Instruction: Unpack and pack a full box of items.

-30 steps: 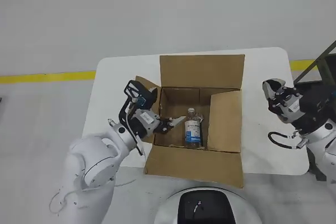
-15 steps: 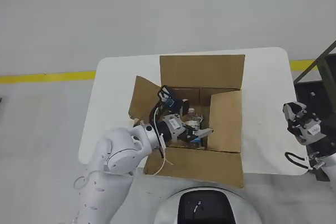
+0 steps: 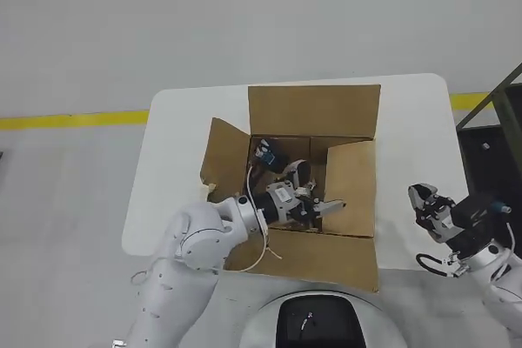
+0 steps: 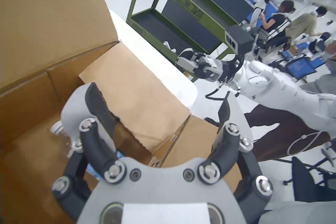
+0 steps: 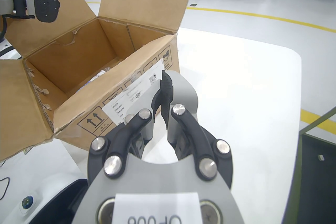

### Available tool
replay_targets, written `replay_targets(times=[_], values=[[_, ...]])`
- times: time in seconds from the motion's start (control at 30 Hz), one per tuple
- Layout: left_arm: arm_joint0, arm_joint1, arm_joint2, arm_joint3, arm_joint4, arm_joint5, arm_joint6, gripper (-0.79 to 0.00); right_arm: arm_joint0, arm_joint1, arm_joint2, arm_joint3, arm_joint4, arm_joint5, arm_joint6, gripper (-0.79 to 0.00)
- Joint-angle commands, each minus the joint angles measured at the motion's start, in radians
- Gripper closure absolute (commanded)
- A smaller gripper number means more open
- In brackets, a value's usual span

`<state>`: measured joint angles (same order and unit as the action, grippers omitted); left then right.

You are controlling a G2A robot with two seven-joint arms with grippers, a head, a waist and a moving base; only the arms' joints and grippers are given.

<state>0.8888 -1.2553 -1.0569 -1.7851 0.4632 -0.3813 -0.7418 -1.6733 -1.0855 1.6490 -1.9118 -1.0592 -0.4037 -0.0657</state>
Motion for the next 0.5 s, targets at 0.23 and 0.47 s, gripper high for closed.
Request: replay_targets(times=[0.23, 0.47], values=[[-0.118, -0.04, 0.128, 0.243, -0.18, 0.028, 0.012, -0.785, 0.033, -0.01, -0.076, 0.045, -0.022, 0.025, -0.014, 0.0], [-0.133, -0.061, 0.18, 0.362, -0.234, 0.044, 0.051, -0.785, 0.034, -0.014, -0.096, 0.048, -0.024, 0.028, -0.01, 0.0]])
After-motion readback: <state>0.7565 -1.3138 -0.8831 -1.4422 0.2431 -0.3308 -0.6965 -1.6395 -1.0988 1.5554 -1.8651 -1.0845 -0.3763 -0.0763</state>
